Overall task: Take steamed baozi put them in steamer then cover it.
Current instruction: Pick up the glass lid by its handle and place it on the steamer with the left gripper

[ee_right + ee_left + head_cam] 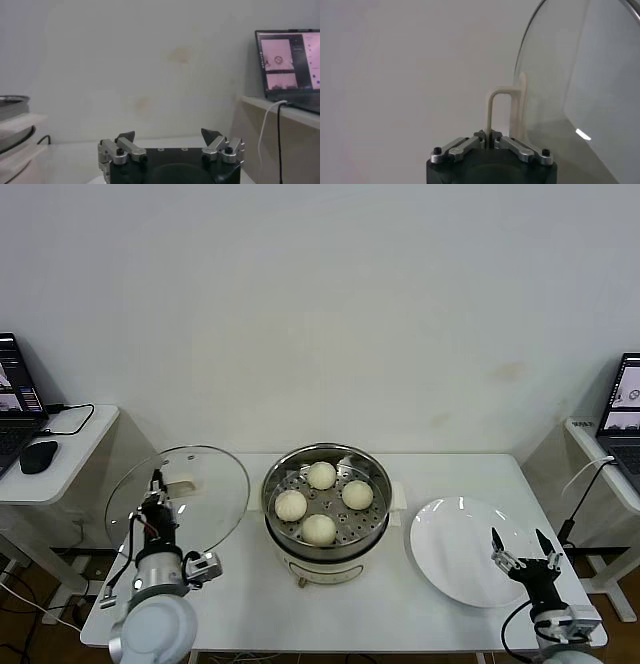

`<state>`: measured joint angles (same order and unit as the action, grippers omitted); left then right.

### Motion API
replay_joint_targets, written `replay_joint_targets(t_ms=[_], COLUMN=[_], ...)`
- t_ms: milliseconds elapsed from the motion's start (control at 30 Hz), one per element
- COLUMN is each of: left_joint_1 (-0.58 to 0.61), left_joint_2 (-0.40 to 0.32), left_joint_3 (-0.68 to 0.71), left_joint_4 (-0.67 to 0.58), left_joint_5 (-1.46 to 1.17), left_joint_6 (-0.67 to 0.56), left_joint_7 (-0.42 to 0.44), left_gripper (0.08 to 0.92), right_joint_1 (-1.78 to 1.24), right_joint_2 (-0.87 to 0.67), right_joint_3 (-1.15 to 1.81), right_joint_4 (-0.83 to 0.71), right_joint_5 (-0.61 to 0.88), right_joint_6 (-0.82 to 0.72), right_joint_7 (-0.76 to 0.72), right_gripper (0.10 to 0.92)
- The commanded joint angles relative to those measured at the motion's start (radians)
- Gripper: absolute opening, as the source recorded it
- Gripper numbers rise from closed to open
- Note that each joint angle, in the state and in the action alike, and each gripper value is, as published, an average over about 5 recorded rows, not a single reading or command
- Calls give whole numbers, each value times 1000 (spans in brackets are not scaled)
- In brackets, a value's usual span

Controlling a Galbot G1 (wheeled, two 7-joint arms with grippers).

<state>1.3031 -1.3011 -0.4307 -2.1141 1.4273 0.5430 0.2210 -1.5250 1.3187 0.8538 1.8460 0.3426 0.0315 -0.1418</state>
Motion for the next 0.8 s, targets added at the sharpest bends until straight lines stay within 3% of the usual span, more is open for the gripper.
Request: replay_joint_targets(t_ms=[33, 800], left_joint_1=[-44, -284], left_joint_2=[-80, -272], left_joint_3=[176, 429], left_joint_4=[-62, 192], left_joint_5=[105, 219], left_joint_6=[28, 46], left_joint_7=[83, 144], left_gripper=[134, 134], right_joint_1=[-8, -12], right_joint_2=[65, 190], right_joint_3=[0, 4], right_joint_4=[-5, -30], right_joint_5=[-113, -201], right_joint_6=[9, 57], right_joint_7=[0, -1], right_gripper=[823, 823])
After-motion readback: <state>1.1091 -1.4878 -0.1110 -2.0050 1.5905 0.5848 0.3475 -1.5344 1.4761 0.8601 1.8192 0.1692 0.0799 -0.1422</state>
